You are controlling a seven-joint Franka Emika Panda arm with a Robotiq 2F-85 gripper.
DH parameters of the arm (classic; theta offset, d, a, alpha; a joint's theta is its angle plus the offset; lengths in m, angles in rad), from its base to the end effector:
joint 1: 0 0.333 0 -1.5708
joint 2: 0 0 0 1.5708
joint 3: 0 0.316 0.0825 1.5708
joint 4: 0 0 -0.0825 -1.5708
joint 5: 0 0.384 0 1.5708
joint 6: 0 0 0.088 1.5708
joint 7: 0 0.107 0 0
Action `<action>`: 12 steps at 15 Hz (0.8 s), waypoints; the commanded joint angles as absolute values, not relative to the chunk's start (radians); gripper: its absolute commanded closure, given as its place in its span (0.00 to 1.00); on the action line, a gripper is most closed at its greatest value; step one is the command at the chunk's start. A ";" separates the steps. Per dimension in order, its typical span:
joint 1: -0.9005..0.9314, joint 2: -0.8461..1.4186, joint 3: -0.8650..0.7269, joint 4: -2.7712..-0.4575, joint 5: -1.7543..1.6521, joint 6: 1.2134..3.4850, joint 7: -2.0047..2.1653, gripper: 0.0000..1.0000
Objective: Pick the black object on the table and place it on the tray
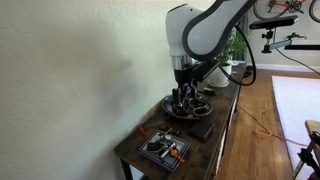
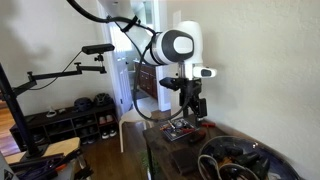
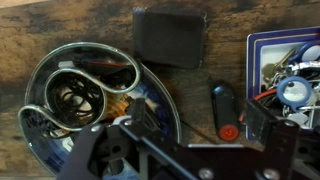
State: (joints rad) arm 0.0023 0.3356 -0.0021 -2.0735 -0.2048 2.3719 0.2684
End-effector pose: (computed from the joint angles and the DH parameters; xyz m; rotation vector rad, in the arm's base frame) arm 0.5842 -0.0022 0.2638 2.9922 -0.1769 -0.0270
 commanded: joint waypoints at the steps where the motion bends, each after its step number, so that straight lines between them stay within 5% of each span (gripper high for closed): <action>1: 0.042 0.418 -0.050 -2.013 -0.264 2.420 0.279 0.00; 12: 0.106 0.619 -0.096 -1.811 -0.305 2.443 0.263 0.00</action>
